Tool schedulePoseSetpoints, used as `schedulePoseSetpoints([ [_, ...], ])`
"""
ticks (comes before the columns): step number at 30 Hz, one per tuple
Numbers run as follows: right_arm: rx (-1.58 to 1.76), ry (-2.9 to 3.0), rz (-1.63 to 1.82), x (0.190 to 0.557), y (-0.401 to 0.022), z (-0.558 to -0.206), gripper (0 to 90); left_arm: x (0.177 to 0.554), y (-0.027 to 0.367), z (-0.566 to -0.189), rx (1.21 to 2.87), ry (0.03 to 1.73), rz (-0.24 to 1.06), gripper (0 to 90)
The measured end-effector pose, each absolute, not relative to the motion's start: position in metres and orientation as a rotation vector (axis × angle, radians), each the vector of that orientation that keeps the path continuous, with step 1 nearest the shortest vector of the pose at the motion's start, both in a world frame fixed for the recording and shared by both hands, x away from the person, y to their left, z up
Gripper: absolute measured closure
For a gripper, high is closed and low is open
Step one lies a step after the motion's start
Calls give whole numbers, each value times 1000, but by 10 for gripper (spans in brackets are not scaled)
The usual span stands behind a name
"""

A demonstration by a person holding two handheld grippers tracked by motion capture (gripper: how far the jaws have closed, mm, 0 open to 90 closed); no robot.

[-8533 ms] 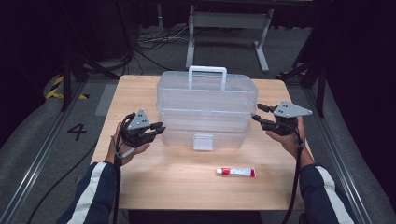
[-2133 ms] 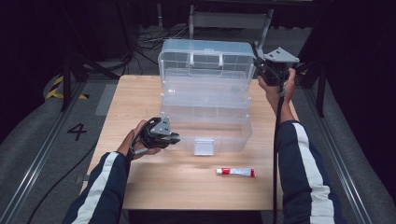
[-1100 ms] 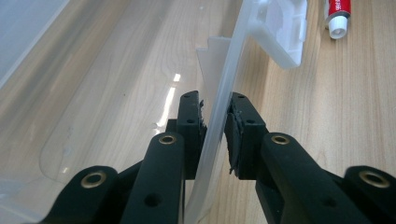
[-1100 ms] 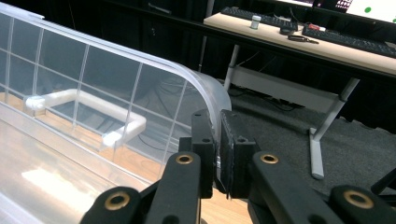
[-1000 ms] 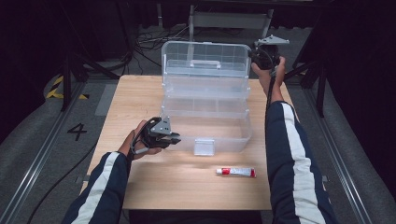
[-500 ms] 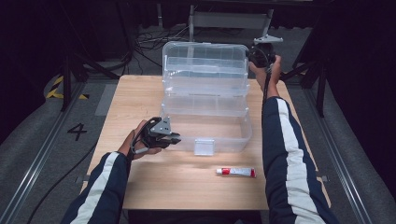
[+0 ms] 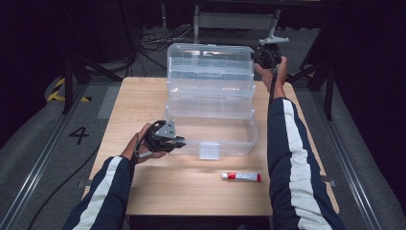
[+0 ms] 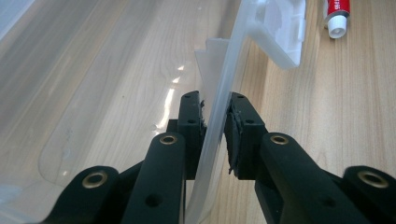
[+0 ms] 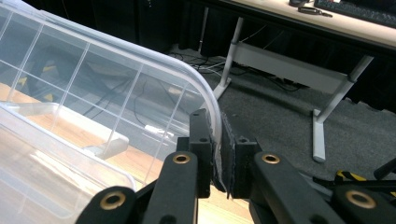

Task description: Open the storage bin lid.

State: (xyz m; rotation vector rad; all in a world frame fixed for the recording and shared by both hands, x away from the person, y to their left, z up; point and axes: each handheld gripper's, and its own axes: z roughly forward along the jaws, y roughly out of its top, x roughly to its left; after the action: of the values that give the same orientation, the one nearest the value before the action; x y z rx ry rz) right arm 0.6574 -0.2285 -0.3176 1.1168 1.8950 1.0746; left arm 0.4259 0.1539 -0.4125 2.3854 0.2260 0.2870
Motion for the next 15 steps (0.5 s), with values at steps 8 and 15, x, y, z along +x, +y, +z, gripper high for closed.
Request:
schedulePoseSetpoints([
  [8,1109,1922,1043,665,-227,-322,830,427,152,-414,2391,215,279,779],
  [15,1112,1965,1032,673,-229,-325,824,427,152,-414,2387,218,273,779],
])
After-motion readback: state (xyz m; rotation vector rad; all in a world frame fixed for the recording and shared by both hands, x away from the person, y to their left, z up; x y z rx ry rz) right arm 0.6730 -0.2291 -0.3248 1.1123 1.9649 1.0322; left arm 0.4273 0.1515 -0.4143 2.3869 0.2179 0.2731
